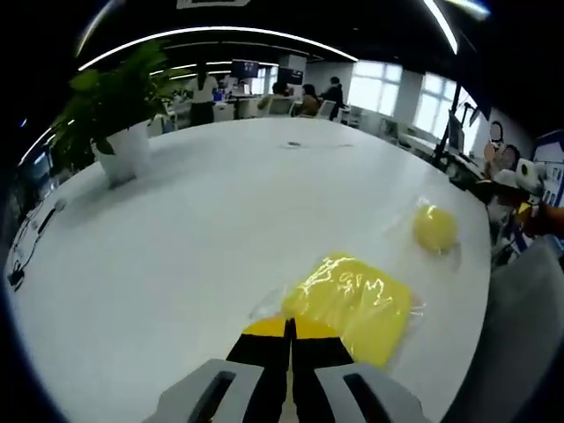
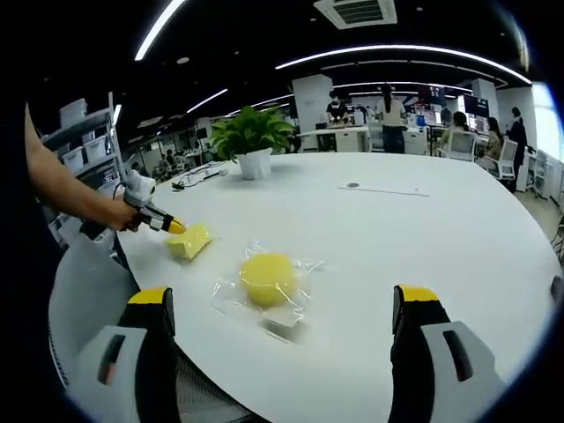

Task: Compare the silicone blocks by pressing each to a similar depth, holding the contact briefly, and releasing to observe deformation and rebound differences across the visible hardness samples.

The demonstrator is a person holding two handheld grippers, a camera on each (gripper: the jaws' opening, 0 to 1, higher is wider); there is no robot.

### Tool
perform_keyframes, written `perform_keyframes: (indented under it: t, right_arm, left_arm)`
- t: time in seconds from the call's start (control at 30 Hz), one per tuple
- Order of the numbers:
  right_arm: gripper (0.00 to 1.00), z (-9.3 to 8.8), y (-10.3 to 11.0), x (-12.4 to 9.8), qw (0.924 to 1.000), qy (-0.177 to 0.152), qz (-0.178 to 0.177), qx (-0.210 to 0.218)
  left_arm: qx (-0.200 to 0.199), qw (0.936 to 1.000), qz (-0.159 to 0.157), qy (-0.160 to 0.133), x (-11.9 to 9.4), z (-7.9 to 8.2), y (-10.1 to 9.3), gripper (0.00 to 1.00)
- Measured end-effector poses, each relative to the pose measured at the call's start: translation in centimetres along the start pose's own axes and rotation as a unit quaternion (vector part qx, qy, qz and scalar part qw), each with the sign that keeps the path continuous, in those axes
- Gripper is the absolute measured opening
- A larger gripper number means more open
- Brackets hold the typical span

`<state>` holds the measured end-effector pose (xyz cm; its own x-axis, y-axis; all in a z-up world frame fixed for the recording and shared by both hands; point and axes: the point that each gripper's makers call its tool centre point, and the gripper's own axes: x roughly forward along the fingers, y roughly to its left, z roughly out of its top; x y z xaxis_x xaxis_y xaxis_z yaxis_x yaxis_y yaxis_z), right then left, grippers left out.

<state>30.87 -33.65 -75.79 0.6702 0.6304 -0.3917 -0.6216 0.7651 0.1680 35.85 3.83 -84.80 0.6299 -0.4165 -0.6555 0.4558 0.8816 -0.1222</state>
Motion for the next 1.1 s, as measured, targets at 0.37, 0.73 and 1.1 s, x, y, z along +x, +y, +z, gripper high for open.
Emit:
perform_keyframes:
  t: [0.37,0.73,1.1]
  right_arm:
    - [0.96,1.6,0.3,0.7,0.9994,-0.023,0.009,0.023]
    - [0.96,3.1,-0.3,1.2,0.9996,-0.023,0.013,0.002]
    - [0.97,2.7,0.8,1.2,0.9992,-0.008,0.039,-0.009]
  left_arm:
    - [-0.042,0.9933,0.091,-0.059,-1.6,3.3,2.8,0.48]
    - [-0.022,0.983,0.003,-0.182,-8.7,9.7,0.5,1.0]
    - [0.002,0.9839,-0.007,-0.179,-11.3,5.6,-1.8,1.0]
